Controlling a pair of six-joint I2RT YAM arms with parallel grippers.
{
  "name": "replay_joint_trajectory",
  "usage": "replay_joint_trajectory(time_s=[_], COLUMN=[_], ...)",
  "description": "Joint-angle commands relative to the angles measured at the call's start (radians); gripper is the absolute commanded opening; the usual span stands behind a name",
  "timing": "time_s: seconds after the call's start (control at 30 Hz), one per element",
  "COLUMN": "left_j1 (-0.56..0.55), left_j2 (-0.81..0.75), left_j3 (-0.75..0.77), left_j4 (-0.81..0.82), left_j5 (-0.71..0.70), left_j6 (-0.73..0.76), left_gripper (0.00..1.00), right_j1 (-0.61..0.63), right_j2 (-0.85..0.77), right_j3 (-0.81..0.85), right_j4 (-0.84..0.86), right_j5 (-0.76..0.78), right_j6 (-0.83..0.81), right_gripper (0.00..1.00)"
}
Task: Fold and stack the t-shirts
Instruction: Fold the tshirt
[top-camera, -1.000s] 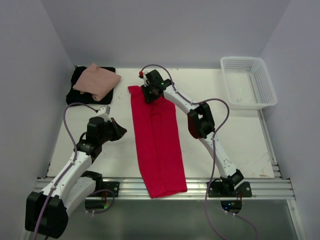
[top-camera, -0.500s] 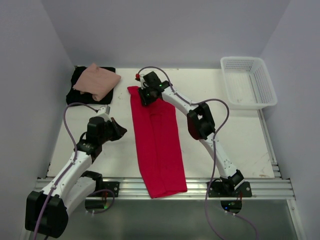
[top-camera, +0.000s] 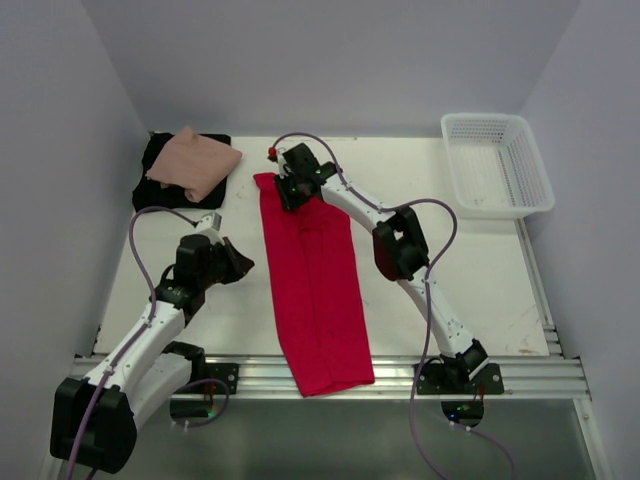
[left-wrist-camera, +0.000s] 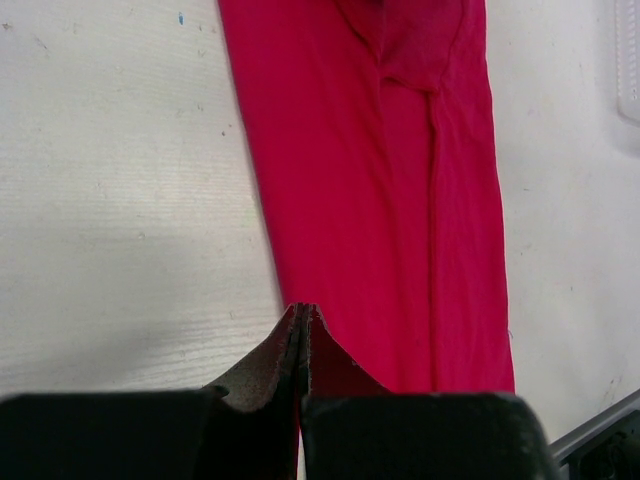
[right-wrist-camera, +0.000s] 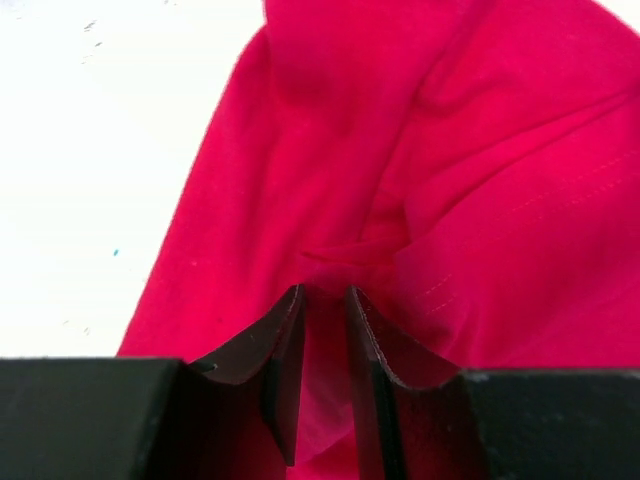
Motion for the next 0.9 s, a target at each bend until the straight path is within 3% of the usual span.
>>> replay_joint_trajectory(time_s=[0.0,0.43,0.6,0.87], left_j1=[-0.004,-0.004,-0.004,-0.004], left_j2=[0.003,-0.006,-0.014,-0.02], left_j3=[-0.006,-0.008,-0.009,-0.012], left_j4=[0.046,0.046,0.042,0.037], left_j5=[-0.006,-0.003,-0.005,-0.005], left_j6=[0.001,-0.005,-0.005,-0.005], left_gripper=[0.0,0.0,0.0,0.0], right_j1=[0.003,0.003,0.003,0.003], right_j2=[-0.006,0.028,0.021,-0.056], right_j3=[0.027,0.007,0.001,-0.073], right_j4=[0.006,-0.027,-0.03,0.008], right_j5=[0.068,0.072,0.066,0.097], right_j6=[-0.003,0.017,0.02,0.006], right_gripper=[0.26,0.2,0.01,0.0])
